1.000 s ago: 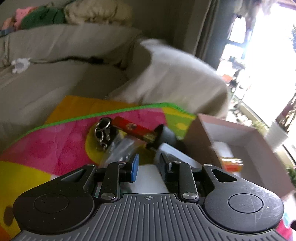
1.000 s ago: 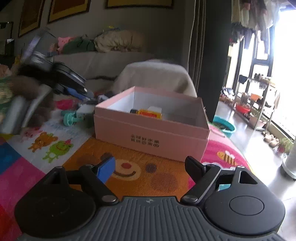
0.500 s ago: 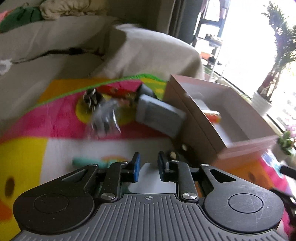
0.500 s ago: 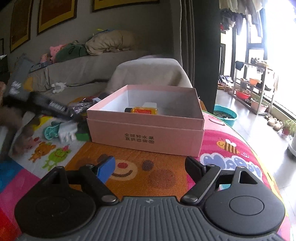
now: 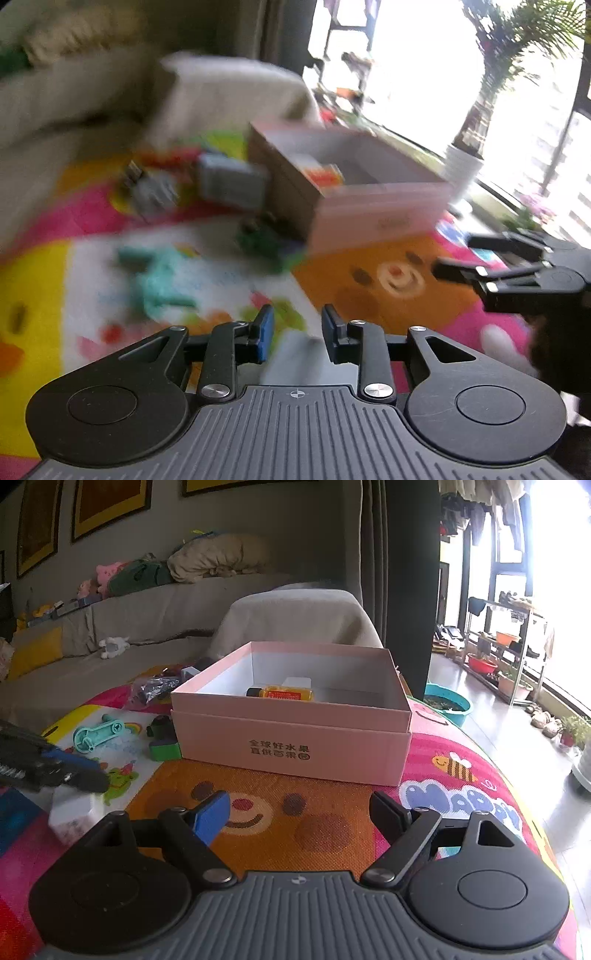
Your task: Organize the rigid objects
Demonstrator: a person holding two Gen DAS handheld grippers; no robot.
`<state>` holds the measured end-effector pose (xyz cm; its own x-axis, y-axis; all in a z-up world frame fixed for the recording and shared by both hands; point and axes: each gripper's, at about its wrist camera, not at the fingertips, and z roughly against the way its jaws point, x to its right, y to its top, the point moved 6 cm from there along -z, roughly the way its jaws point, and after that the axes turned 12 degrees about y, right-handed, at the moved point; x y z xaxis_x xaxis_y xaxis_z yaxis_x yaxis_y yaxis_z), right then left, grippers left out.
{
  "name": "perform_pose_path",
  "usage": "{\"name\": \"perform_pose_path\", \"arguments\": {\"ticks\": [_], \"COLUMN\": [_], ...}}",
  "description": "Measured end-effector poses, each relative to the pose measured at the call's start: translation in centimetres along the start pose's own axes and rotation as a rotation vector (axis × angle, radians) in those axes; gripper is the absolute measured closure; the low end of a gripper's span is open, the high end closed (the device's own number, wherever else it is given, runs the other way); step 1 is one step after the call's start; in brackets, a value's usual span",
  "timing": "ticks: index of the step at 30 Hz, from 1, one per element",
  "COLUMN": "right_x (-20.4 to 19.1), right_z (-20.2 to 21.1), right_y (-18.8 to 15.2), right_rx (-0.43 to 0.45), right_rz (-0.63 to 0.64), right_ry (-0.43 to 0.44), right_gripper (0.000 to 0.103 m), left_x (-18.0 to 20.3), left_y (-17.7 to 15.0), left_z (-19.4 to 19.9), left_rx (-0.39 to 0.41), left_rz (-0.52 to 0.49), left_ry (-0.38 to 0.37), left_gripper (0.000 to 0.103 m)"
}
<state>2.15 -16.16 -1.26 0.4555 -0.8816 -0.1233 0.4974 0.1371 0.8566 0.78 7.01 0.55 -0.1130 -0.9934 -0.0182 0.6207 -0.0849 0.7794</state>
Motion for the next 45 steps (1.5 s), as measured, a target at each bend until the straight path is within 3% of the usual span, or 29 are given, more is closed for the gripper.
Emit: {"name": "perform_pose_path", "arguments": {"ticks": [2, 4, 14, 21, 30, 35, 40, 45], "right_x": [0.0, 0.1, 0.2, 0.4, -0.3, -3.8, -8.2, -10.3], "right_z": [0.0, -0.1, -0.1, -0.3, -0.5, -0.7, -2.2, -8.8], "right_y": [0.0, -0.1, -0.2, -0.2, -0.1, 1.3, 6.4, 13.7], "right_rx": [-0.002, -0.004, -0.007, -0.016, -0.029, -0.031, -0.046, -0.171], "right_rz": [-0.003, -0.006, -0.015, -0.026, 0.010, 0.045, 0.162, 0.212], "right_ry": [-0.004, -0.007, -0.006, 0.000, -0.002, 0.122, 0.194, 0.196], "right_gripper": [0.020, 0.020, 0.020, 0.020, 0.020, 0.020, 0.020, 0.020], "left_x": [-1.3, -2.8, -6.0, -5.5, -4.2, -4.6, -4.9, -5.5], "left_y": [0.9, 1.7, 0.9, -0.2, -4.5, -5.1, -4.6, -4.5], "left_z": [1.0, 0.7, -5.3, -4.8, 0.9, 1.3, 0.5, -0.2], "left_rx": [0.094, 0.119, -0.038, -0.006, -0.045, -0.011, 0.011, 0.032], "left_rz": [-0.007, 0.007, 0.093, 0.126, 0.168, 0.216, 0.234, 0.300], "left_ry": [0.134, 0.247, 0.327, 0.255, 0.205, 0.181, 0.151, 0.104], "left_gripper": [0.071, 0.072, 0.072, 0.078, 0.081, 0.081, 0.081, 0.081]}}
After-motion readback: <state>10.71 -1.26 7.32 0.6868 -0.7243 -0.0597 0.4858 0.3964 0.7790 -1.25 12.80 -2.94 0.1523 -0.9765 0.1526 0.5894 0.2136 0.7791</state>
